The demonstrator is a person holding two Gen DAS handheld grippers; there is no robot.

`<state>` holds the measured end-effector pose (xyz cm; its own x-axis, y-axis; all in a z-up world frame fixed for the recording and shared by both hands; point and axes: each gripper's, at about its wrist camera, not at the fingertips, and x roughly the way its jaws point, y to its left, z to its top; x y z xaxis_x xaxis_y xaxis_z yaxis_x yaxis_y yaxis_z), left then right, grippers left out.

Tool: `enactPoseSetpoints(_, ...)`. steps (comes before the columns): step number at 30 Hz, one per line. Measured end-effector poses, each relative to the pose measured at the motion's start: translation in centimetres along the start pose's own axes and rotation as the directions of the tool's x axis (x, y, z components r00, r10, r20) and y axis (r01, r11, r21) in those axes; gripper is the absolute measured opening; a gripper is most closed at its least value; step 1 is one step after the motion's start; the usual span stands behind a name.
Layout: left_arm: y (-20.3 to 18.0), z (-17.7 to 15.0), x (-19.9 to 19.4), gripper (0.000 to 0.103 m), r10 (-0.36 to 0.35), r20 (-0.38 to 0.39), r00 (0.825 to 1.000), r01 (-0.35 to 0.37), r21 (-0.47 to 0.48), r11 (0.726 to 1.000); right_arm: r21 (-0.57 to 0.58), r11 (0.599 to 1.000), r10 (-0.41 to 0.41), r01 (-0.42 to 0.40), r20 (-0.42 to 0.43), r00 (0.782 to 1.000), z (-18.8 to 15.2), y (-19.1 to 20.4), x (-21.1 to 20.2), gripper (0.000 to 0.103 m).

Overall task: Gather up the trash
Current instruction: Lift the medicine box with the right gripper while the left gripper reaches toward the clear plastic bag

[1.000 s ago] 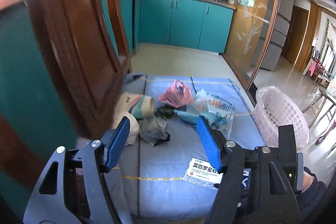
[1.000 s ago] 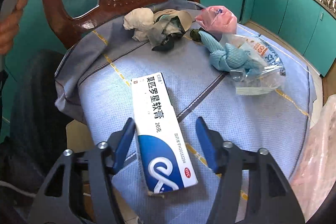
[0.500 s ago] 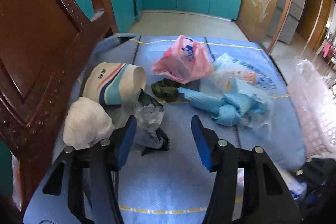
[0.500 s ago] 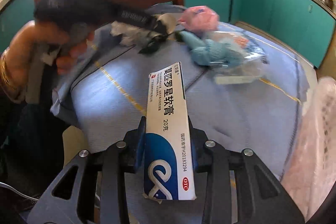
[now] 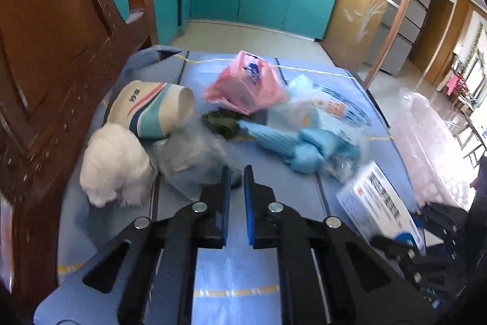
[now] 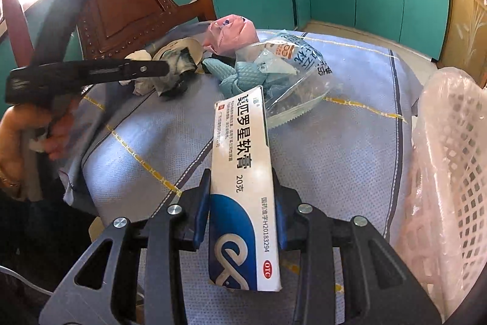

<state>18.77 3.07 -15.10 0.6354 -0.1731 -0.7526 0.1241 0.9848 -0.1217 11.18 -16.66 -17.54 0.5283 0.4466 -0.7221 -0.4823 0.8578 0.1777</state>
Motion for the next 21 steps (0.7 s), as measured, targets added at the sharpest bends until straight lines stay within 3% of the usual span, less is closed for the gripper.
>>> enactPoseSetpoints(3,-0.3,-0.6,-1.4,0.013,-0.014,0.019,1.0,0.014,0.006,1.0,0.006,1.0,-0.022,0.022,0.014,1.0,0.1,-0.2,-0.2,0.045)
enactPoseSetpoints(7,-0.6,-0.4,-1.4,0.051,0.14,0.061,0.988,-0.143,0.054,0.988,-0.027,0.998,-0.06,0.061,0.057,0.997,0.3,0.5,-0.6,0.051)
enactPoseSetpoints(9,-0.5,-0.1,-0.8,0.056,0.161,0.047,0.986,-0.164,0.061,0.985,-0.046,0.996,-0.075,0.078,0.067,0.995,0.4,1.0,-0.6,0.053)
enactPoseSetpoints(17,-0.8,0.7,3.2,0.057,0.25,0.008,0.968,-0.249,0.112,0.962,-0.122,0.98,-0.154,0.159,0.05,0.987,0.0,2.0,0.5,0.054)
enactPoseSetpoints(21,-1.2,0.7,3.4,0.043,0.274,0.03,0.961,-0.276,0.124,0.953,-0.148,0.973,-0.173,0.178,0.042,0.984,-0.1,2.3,1.0,0.054)
